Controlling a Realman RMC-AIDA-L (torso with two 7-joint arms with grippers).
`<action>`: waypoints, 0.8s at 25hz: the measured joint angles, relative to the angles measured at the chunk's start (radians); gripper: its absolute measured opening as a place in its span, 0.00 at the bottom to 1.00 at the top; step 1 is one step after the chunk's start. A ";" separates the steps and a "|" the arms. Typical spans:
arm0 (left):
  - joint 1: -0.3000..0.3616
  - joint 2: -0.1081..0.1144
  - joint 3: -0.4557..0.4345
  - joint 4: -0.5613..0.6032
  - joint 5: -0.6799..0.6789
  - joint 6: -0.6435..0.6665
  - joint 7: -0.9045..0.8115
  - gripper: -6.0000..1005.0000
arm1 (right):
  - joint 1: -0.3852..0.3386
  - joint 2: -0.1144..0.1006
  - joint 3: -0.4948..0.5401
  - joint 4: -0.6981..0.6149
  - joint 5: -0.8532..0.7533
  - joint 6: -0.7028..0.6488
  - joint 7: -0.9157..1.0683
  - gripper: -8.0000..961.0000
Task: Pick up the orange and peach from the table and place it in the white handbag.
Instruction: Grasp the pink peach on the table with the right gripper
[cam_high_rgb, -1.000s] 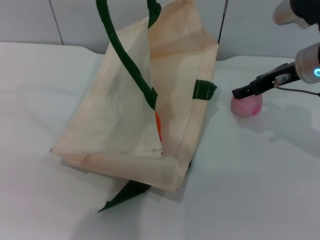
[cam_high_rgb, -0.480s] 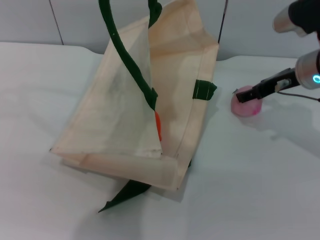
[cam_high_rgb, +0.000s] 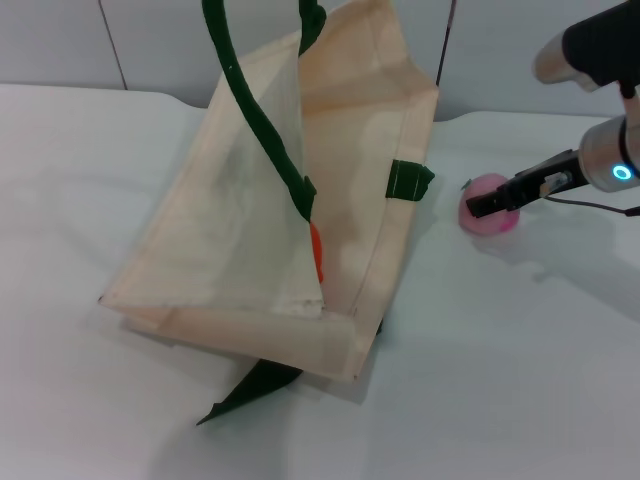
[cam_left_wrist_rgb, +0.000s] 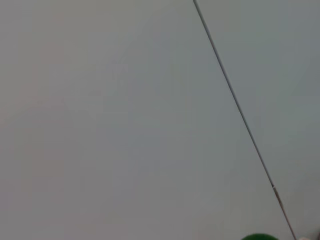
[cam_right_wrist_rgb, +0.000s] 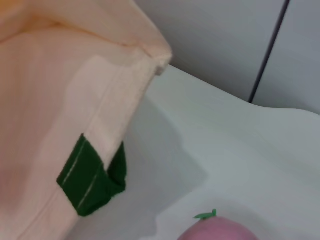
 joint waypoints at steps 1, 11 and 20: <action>-0.001 0.000 0.000 0.000 0.000 0.001 0.000 0.17 | 0.005 0.000 0.000 0.008 0.002 -0.005 -0.003 0.93; -0.007 0.000 0.000 -0.001 0.000 0.000 0.000 0.17 | 0.027 0.002 -0.006 0.036 0.005 -0.009 -0.014 0.91; -0.006 0.000 -0.002 -0.002 0.001 -0.003 0.000 0.18 | 0.027 0.002 -0.007 0.037 -0.001 0.001 -0.009 0.68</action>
